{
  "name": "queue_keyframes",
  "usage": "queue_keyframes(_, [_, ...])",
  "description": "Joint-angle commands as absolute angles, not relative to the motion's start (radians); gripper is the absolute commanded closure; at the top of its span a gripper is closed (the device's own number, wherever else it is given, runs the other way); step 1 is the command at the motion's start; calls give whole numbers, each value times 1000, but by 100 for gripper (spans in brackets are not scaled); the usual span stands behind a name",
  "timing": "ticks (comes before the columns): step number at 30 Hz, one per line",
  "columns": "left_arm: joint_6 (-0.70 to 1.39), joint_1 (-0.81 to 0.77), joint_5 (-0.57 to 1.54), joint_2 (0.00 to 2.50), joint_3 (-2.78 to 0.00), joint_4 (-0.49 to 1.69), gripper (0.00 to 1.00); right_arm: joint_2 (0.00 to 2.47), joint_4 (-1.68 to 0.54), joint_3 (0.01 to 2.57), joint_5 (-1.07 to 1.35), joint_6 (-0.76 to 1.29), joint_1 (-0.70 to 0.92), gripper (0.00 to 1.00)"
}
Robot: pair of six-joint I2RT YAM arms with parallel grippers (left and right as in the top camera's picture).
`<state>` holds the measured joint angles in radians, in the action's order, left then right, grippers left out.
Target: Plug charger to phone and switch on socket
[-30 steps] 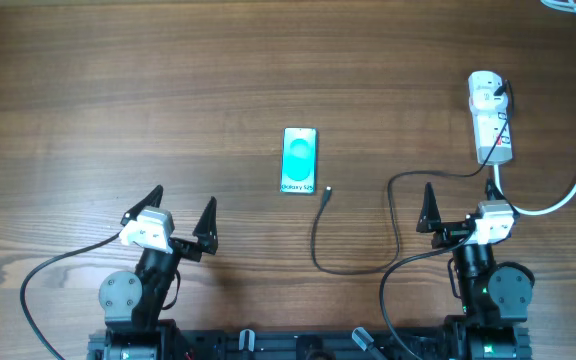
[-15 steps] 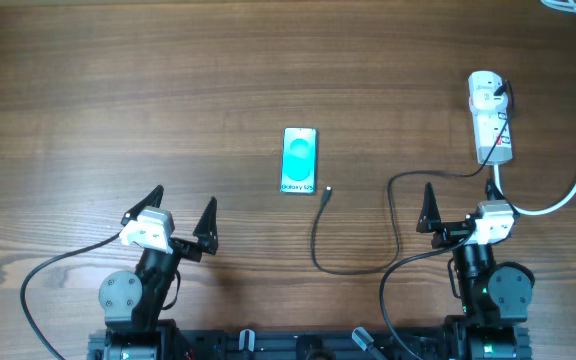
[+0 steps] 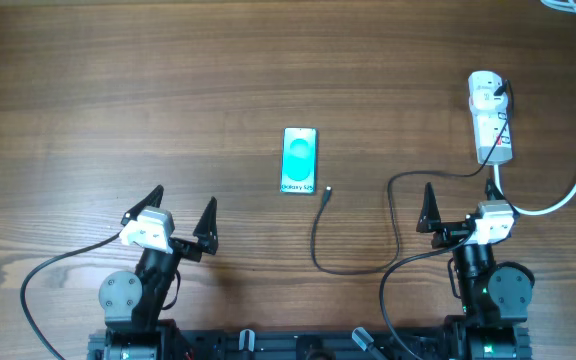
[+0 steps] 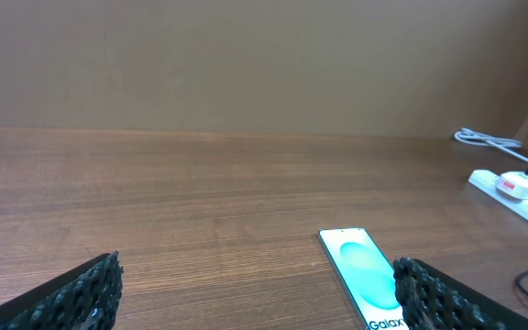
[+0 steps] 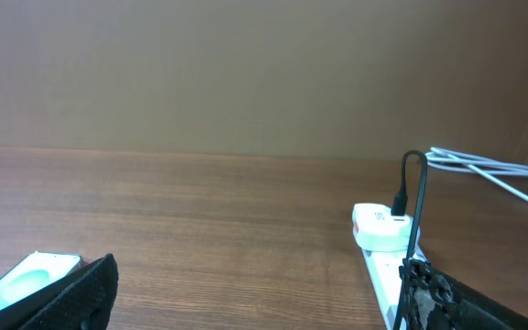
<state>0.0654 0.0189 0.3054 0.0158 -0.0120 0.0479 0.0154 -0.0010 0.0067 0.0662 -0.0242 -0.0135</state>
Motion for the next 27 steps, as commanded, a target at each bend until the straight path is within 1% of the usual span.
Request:
queue_keyframes(1, [75, 18, 324, 19, -6, 48, 0, 10, 0, 5, 56, -23, -7, 0])
queue_keyframes(3, [76, 18, 325, 19, -6, 28, 0, 10, 0, 5, 56, -24, -7, 0])
queue_keyframes(5, [186, 18, 443, 19, -6, 22, 0, 10, 0, 5, 56, -23, -7, 0])
queue_keyframes(6, [195, 18, 486, 19, -6, 13, 0, 10, 0, 5, 56, -23, -7, 0])
queue_keyframes(10, [199, 18, 533, 19, -6, 8, 0, 10, 0, 5, 56, -23, -7, 0])
queue_keyframes(13, [199, 18, 668, 19, -6, -44, 0, 10, 0, 5, 56, -23, -7, 0])
queue_keyframes(14, [199, 18, 764, 19, -6, -80, 0, 10, 0, 5, 56, -23, -7, 0])
queue_keyframes(15, [199, 18, 813, 19, -6, -95, 0, 10, 0, 5, 56, -23, -7, 0])
queue_keyframes(19, [200, 18, 896, 19, -6, -123, 0, 10, 0, 5, 56, -23, -7, 0])
queue_keyframes(21, [249, 18, 881, 19, -6, -225, 0, 10, 0, 5, 56, -23, -7, 0])
queue_keyframes(23, [377, 18, 790, 19, -6, -359, 0, 10, 0, 5, 56, -23, -7, 0])
queue_keyframes(25, [452, 18, 728, 19, -6, -435, 0, 10, 0, 5, 56, -23, -7, 0])
queue_keyframes(27, [490, 18, 706, 19, -25, -456, 0, 10, 0, 5, 56, -23, -7, 0])
